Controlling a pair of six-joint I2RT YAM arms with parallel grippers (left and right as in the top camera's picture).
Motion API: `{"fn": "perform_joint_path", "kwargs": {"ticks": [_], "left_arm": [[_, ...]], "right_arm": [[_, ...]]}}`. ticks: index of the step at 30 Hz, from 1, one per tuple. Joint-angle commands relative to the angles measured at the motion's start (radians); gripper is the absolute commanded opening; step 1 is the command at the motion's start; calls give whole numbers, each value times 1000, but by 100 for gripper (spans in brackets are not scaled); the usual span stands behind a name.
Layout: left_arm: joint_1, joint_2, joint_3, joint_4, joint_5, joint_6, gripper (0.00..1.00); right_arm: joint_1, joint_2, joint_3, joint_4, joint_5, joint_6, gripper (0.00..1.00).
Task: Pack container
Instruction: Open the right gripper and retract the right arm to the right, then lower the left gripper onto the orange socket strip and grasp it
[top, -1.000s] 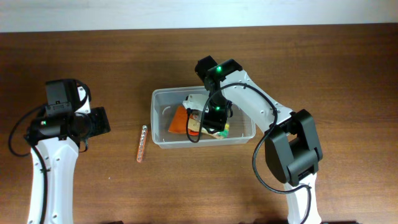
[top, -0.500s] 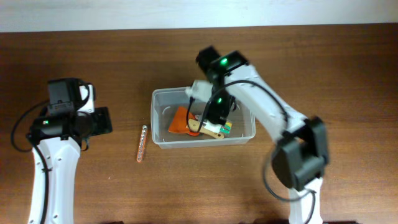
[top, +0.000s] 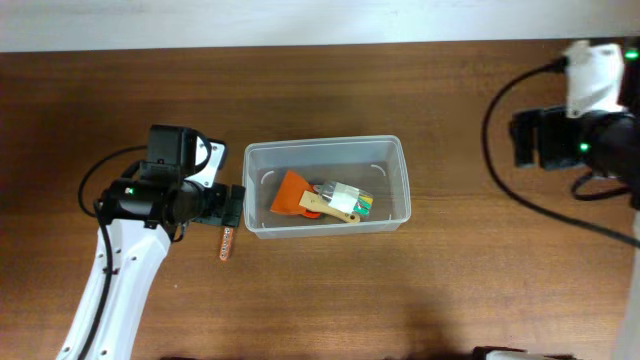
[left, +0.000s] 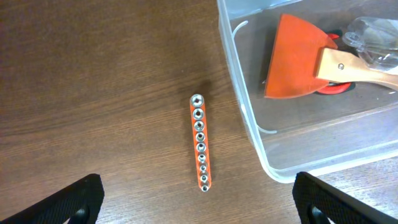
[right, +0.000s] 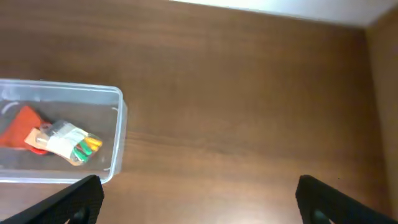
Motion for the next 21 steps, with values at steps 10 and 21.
{"fn": "perform_joint_path", "kwargs": {"ticks": [10,21], "left_arm": [[1,-3,-114,-29,14,-55,99],[1,87,-209,10,-23,-89,99]], "right_arm": [[-106,62,-306,92,-109,48,98],[-106,62,-433,158,-109,48,99]]}}
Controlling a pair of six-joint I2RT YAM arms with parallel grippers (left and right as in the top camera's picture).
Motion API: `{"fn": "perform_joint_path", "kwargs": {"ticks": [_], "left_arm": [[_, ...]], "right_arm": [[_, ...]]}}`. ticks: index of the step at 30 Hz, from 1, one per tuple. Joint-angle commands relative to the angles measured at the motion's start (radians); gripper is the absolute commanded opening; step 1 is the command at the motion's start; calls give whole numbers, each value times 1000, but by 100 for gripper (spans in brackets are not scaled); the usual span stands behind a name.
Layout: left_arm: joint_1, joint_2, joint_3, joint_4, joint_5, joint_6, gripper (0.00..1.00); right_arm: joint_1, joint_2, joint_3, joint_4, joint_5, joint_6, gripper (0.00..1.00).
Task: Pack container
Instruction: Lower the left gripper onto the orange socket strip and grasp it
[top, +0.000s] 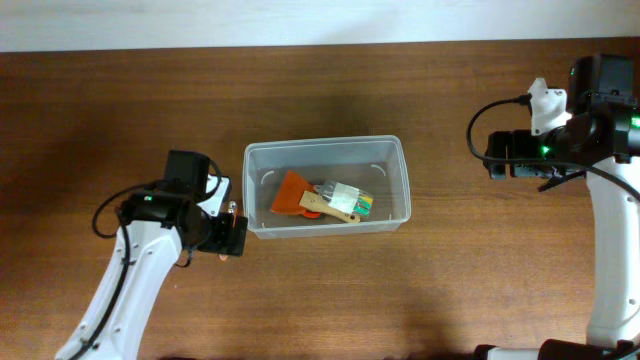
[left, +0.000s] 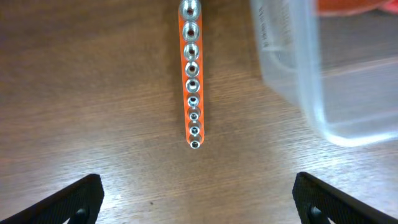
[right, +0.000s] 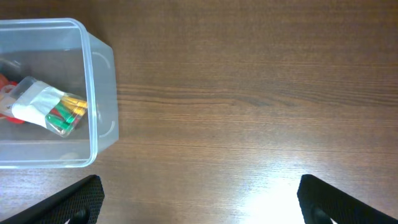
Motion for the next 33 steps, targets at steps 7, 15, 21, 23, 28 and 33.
{"fn": "perform_joint_path", "kwargs": {"ticks": [7,15,21,23,28,33], "left_arm": [[0,190,-36,132,-18,-29,99],[4,356,-36,248,-18,-29,99],[4,408,-36,309,-18,-29,99],[5,409,-36,322,-19,-29,99],[4,409,-36,332,-26,-29,96],[4,409,-36,328,-25,-29,65]], "right_arm": [[-6,0,-7,10,-25,13,99],[-6,0,-7,13,-36,13,99],[-6,0,-7,21,-40,13,99],[-6,0,-7,21,-40,13,99],[-6,0,-7,22,-51,13,99],[-6,0,-7,27,-62,13,99]]}}
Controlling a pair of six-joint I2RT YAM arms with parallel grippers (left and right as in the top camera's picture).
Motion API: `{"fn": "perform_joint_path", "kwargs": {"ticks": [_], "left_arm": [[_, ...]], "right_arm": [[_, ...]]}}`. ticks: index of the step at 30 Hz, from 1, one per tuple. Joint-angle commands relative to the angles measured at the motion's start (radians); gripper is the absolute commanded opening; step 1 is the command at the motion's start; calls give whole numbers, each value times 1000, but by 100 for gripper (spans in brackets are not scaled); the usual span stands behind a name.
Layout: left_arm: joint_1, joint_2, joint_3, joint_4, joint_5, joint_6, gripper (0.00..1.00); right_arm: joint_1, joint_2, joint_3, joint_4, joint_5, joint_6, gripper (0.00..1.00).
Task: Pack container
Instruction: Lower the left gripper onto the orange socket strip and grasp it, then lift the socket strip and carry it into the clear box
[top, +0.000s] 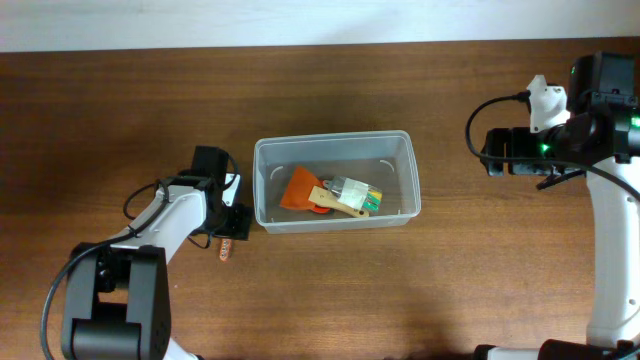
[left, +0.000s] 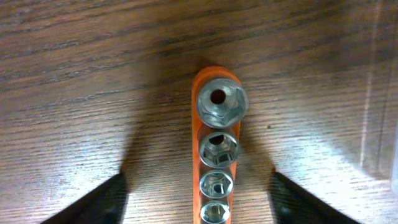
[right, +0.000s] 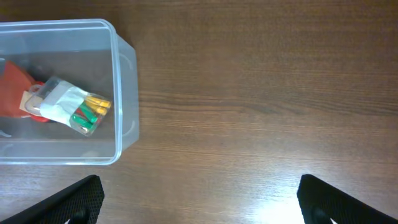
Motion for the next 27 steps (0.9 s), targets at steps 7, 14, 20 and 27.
{"fn": "perform_joint_path", "kwargs": {"ticks": [7,14,20,27], "left_arm": [[3,32,-10,-15,8,-3,35],[3,32,-10,-20,8,-3,6],[3,27,8,-39,11,-7,2],[3,-72,160,-118,11,-7,2]], "right_arm": [[-6,0,-6,6,-21,12,99],[-6,0,-6,6,-21,12,99],[-6,0,-6,5,-21,12,99],[-6,0,-6,-2,-21,12,98]]}}
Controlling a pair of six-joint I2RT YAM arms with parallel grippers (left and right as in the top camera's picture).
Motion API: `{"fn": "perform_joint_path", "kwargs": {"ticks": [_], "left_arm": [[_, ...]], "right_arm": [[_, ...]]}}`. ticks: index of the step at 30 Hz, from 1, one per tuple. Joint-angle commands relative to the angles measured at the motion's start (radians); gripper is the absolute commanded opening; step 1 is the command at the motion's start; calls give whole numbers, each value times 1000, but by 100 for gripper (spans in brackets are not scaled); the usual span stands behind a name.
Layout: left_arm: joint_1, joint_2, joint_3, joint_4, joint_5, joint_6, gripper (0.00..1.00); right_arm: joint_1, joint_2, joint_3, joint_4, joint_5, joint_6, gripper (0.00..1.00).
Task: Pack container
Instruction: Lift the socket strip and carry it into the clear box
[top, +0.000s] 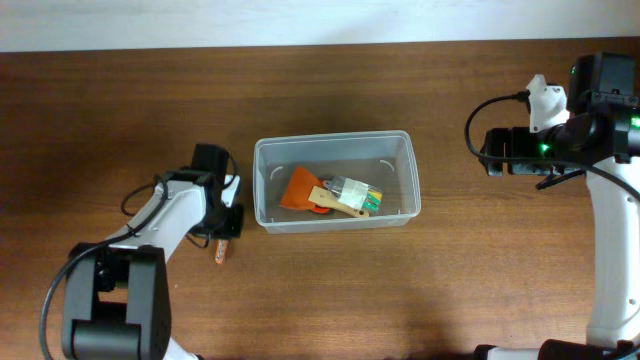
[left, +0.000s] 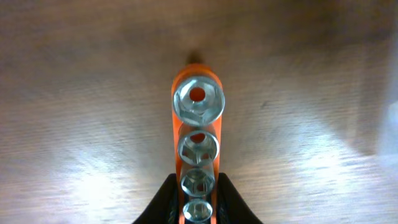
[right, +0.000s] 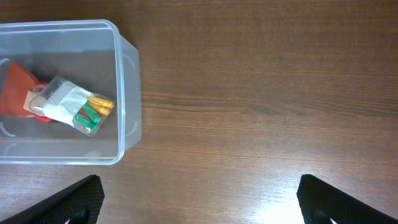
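An orange socket rail (left: 196, 134) carrying a row of steel sockets lies on the wooden table just left of the clear plastic container (top: 408, 178). My left gripper (left: 196, 198) is shut on the rail's narrow end, one black finger (left: 160, 202) on each side. In the overhead view only the rail's tip (top: 219, 252) shows below that gripper. Inside the container are an orange scraper (top: 298, 188) with a wooden handle and a small bag of coloured pieces (top: 352, 194). My right gripper (right: 199, 208) hangs open over bare table, right of the container.
The table's far edge meets a white wall (top: 300, 20) at the top of the overhead view. The container's right wall (right: 128, 99) shows at the left of the right wrist view. A black cable (top: 490, 110) loops beside the right arm.
My left gripper, open with its fingers wide on both sides of the socket rail, is now shut on it. The right arm and the container have not moved.
My left gripper hung open high above the rail beside the container, with the right arm far off to the right. Then it was lower over the rail and the right arm nearer. Later it straddled the rail, the container sat slightly further right, and now it grips the rail.
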Motion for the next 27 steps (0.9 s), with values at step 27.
{"fn": "perform_joint_path", "kwargs": {"ticks": [27], "left_arm": [[-345,93,383,48,201,761,2]], "right_arm": [[-6,0,-6,-1,-13,12,99]]}}
